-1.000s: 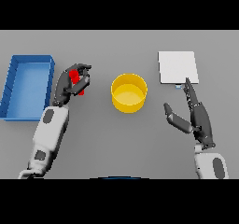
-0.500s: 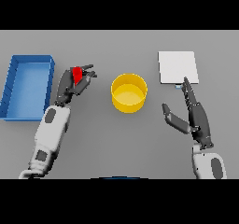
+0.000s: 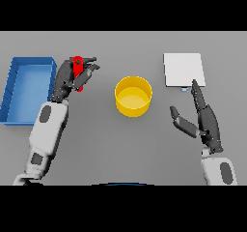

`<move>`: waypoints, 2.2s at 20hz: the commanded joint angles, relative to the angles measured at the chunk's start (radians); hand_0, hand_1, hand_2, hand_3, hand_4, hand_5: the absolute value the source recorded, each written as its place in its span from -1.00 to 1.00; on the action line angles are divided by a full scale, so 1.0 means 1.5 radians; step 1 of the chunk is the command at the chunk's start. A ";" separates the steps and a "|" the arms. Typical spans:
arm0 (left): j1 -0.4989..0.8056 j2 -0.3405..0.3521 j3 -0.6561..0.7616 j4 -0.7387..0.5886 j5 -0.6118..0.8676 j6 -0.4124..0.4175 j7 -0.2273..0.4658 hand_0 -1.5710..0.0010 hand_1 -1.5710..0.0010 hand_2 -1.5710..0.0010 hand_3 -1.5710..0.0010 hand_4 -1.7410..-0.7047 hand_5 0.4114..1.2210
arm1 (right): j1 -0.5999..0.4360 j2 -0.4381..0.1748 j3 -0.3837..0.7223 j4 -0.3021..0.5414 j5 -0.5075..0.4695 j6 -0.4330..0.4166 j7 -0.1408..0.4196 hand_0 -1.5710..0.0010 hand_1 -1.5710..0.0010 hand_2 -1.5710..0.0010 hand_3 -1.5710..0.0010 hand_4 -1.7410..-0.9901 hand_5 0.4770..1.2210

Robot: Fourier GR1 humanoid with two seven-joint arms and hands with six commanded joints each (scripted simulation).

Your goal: Pick up the red beaker and tilt it to pour out 1 green nut into yellow bowl. Pick up the yellow bowl and place it on the metallic measuring scale.

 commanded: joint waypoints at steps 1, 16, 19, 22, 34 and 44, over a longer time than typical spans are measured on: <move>-0.006 0.005 -0.005 0.002 -0.007 0.001 0.004 -0.98 -0.98 -0.98 -0.98 -0.97 0.78 | 0.007 0.003 0.005 -0.004 0.005 -0.002 -0.017 1.00 1.00 1.00 1.00 0.39 -0.51; -0.154 0.122 -0.256 0.013 -0.267 -0.054 0.146 -1.00 -1.00 -1.00 -1.00 -1.00 0.82 | 0.014 0.009 0.019 -0.013 0.015 0.003 0.003 1.00 1.00 1.00 1.00 0.49 -0.49; -0.184 0.130 -0.335 0.019 -0.359 -0.074 0.176 -1.00 -1.00 -1.00 -1.00 -1.00 0.91 | 0.013 0.008 0.017 -0.028 0.013 0.002 0.017 1.00 1.00 1.00 1.00 0.49 -0.47; -0.227 0.139 -0.387 0.043 -0.424 -0.127 0.191 -1.00 -1.00 -1.00 -1.00 -0.90 0.95 | 0.016 0.011 0.016 -0.024 0.009 0.002 0.022 1.00 1.00 1.00 1.00 0.46 -0.47; -0.373 0.132 -0.568 0.141 -0.602 -0.224 0.071 -1.00 -1.00 -1.00 -0.88 -0.98 1.00 | 0.016 0.026 0.008 -0.014 0.000 -0.009 0.007 1.00 1.00 1.00 1.00 0.40 -0.67; -0.451 0.123 -0.703 0.177 -0.735 -0.223 0.005 -1.00 -1.00 -1.00 -0.99 -0.99 1.00 | 0.021 0.033 0.008 -0.017 -0.003 -0.012 0.000 1.00 1.00 1.00 1.00 0.62 -0.76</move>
